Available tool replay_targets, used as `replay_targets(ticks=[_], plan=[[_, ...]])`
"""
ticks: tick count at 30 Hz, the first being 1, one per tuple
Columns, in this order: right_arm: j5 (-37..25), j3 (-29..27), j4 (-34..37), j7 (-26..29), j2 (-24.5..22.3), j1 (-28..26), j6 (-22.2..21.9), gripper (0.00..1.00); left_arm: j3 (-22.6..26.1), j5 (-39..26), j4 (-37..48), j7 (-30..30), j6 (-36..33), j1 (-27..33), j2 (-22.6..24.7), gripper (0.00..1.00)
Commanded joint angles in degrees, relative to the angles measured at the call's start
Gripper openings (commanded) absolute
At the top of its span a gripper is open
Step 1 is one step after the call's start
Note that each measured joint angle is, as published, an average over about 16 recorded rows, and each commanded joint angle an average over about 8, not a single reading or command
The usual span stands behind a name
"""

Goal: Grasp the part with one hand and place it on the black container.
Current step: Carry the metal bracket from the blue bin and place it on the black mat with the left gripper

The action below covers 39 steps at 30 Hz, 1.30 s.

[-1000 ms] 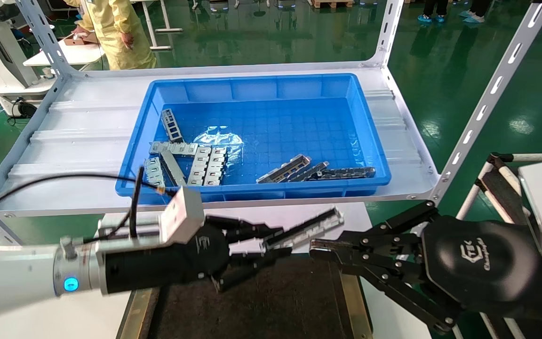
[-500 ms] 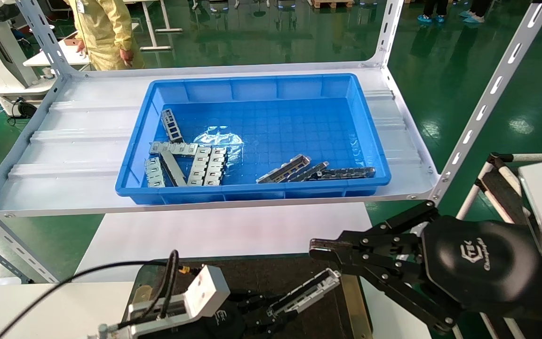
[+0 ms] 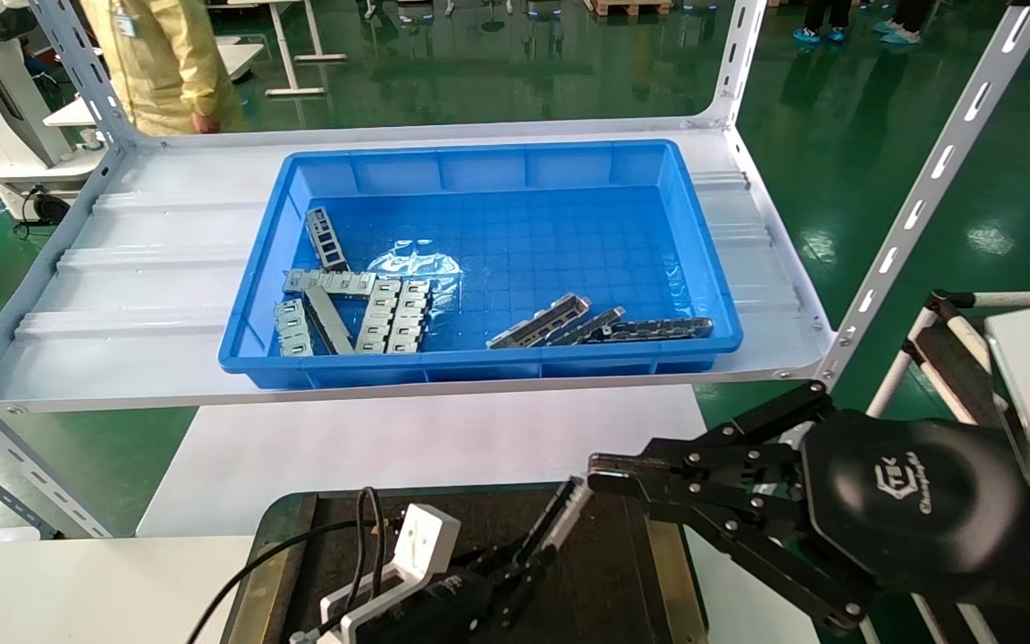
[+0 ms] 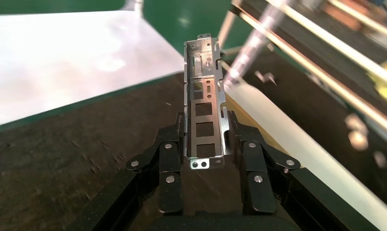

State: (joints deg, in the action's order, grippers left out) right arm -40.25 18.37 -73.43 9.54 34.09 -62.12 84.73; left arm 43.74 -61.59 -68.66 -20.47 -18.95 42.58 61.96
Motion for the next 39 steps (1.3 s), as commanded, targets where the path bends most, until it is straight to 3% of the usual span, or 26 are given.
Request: replay_targets(ticks=[1, 17, 39], plan=[[0.0, 0.0, 0.0, 0.0, 0.0, 0.0, 0.0, 0.0, 0.4, -0.2, 1.0, -1.3, 3.6, -0.5, 2.1, 0.0], [0.0, 0.0, 0.0, 0.0, 0.0, 0.0, 0.0, 0.0, 2.7, 1.4, 10.6, -5.3, 22.9, -0.6, 14.1, 0.0], [0.1, 0.1, 0.0, 0.0, 0.0, 0.0, 0.0, 0.0, 13.8, 12.1, 10.9, -8.8, 34.4, 1.3, 15.4, 0.0]])
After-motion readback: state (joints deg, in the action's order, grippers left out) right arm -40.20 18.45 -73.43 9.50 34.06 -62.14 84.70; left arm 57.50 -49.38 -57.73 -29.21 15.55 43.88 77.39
